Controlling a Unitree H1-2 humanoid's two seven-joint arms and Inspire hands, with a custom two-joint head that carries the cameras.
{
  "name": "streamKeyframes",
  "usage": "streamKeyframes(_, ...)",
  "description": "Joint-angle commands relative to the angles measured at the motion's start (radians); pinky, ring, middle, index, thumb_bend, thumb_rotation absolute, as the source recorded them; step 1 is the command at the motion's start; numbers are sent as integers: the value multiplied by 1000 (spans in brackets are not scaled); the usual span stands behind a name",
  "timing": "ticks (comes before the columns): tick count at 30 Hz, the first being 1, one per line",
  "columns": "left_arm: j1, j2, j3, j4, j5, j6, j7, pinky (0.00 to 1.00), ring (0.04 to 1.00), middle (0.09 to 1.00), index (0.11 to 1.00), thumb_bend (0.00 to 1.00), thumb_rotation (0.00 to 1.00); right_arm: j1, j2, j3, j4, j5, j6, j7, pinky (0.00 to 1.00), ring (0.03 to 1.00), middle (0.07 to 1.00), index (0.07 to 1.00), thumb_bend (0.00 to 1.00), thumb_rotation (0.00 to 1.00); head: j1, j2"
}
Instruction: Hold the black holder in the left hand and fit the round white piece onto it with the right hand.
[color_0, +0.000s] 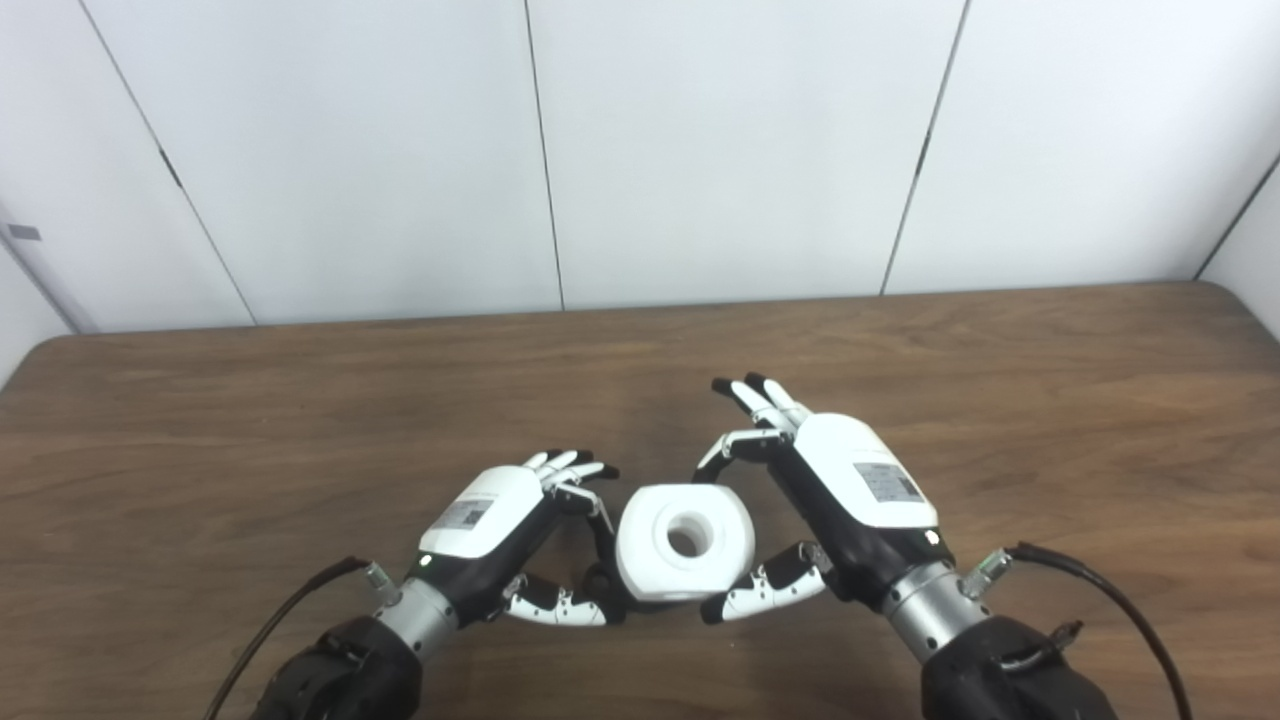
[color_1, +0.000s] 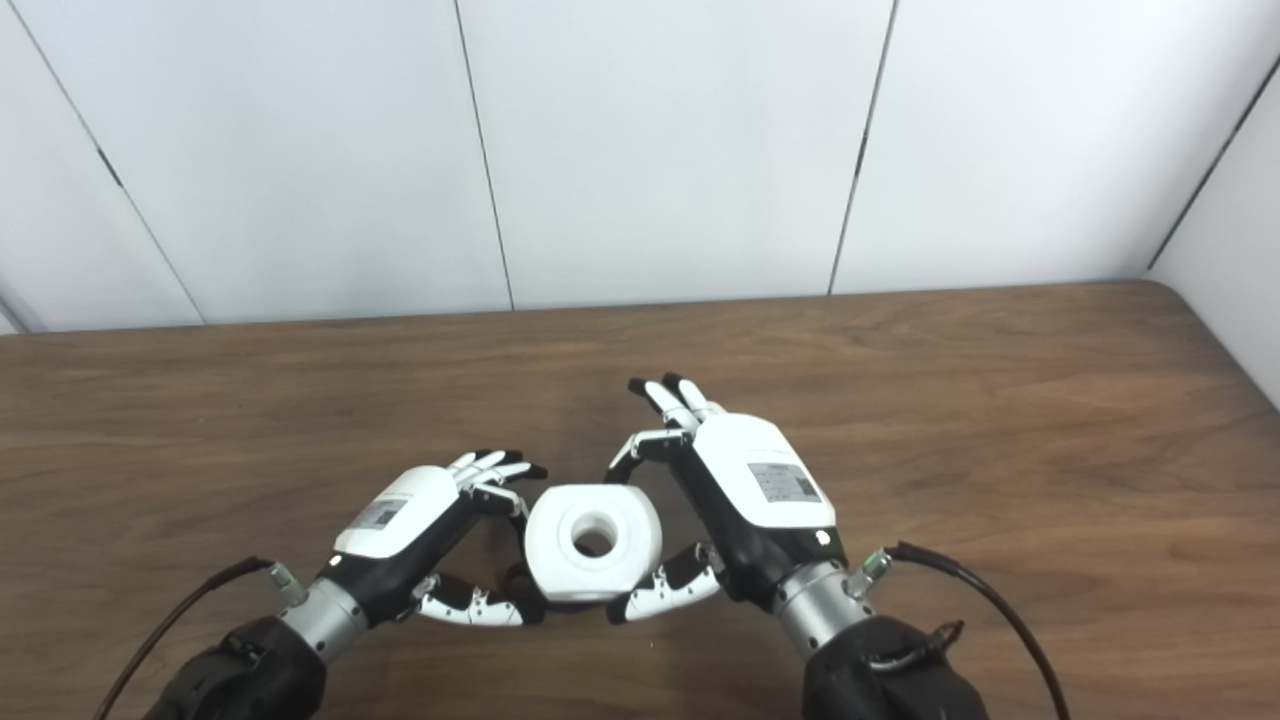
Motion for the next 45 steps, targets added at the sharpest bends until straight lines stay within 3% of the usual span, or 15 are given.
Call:
streamKeyframes(1, -17, -1, 5, -34, -5, -24, 26, 1000, 965, 899, 480, 516, 47, -10, 6, -15, -19, -14, -41, -35, 937, 1000, 958, 481, 507, 140, 5, 2)
streamKeyframes(11, -17, -8, 2, -51, 7, -2, 8, 1000, 971, 902, 481, 516, 47, 13, 28, -28, 6, -4, -71, -52, 918, 1000, 950, 481, 509, 140, 27, 12)
streamKeyframes(18, -19, -16, -2, -47, 15, 1, 10, 1000, 969, 901, 481, 516, 47, 6, 36, -25, 13, -10, -79, -21, 922, 1000, 956, 481, 508, 141, 43, 15)
streamKeyframes(23, -19, -26, -7, -52, 24, 10, 10, 1000, 970, 901, 481, 516, 48, 8, 50, -10, 46, 5, -86, -29, 851, 1000, 961, 479, 509, 140, 59, 16)
streamKeyframes(29, -21, -33, -10, -51, 34, 9, 12, 1000, 973, 905, 481, 516, 48, 0, 59, 8, 66, -3, -89, -22, 922, 1000, 972, 478, 509, 140, 59, 18)
streamKeyframes(45, -18, -43, -9, -53, 45, 11, 13, 1000, 972, 904, 481, 516, 48, -9, 61, 9, 59, -19, -82, 15, 941, 1000, 976, 479, 508, 140, 52, 21)
